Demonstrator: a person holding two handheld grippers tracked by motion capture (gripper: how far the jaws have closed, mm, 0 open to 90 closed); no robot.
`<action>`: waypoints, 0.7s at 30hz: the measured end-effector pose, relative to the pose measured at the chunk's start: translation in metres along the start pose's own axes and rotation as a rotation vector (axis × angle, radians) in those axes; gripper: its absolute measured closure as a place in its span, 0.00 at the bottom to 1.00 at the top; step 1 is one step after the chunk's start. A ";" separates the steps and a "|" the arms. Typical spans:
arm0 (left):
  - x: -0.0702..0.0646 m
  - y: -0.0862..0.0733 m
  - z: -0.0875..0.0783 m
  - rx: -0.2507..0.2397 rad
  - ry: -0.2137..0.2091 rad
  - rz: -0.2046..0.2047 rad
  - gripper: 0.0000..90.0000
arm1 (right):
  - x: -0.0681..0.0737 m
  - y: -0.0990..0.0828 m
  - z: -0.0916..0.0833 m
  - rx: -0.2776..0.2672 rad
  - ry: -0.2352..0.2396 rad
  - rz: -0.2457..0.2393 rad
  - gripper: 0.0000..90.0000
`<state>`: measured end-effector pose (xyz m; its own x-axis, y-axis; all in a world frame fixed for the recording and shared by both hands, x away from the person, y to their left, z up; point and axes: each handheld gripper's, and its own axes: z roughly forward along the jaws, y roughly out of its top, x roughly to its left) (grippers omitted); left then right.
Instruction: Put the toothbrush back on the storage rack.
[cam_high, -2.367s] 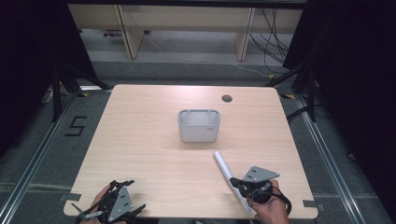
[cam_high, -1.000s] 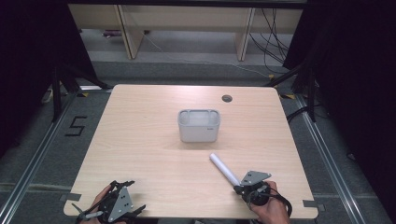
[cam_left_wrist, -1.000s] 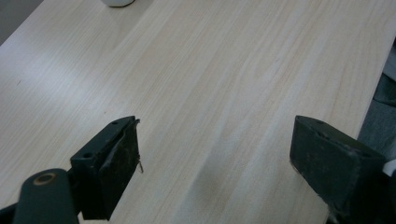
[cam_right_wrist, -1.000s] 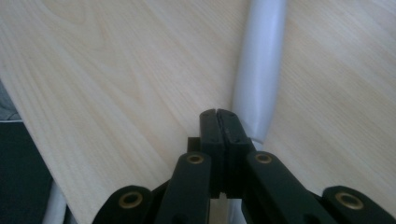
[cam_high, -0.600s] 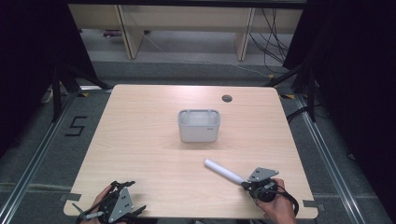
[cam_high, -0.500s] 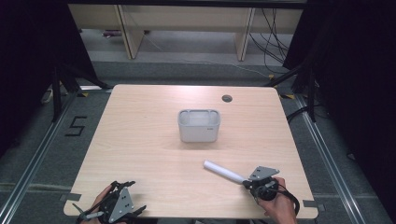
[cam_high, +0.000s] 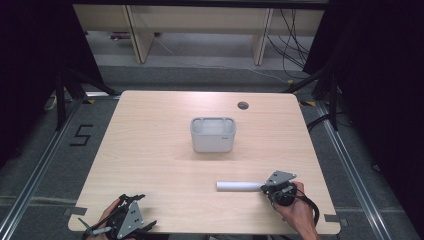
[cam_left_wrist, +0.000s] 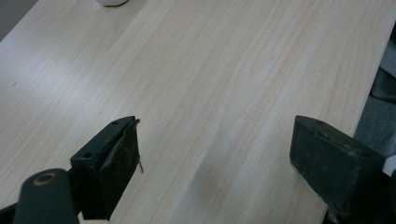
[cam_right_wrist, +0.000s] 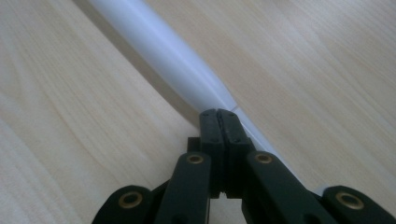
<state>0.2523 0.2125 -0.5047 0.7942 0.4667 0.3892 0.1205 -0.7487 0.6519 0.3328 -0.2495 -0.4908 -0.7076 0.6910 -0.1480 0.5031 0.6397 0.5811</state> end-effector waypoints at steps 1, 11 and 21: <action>0.000 0.000 0.000 -0.001 0.000 0.002 0.17 | -0.001 0.002 0.002 0.004 0.001 0.003 1.00; 0.000 0.000 0.000 0.003 -0.001 0.002 0.17 | -0.010 0.013 0.014 -0.005 -0.025 -0.011 0.99; -0.001 -0.001 0.001 -0.004 0.012 -0.006 0.17 | -0.007 0.032 0.028 0.004 -0.018 -0.042 0.98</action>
<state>0.2522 0.2122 -0.5065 0.7864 0.4767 0.3928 0.1231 -0.7441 0.6566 0.3681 -0.2247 -0.4934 -0.7192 0.6694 -0.1865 0.4750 0.6695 0.5711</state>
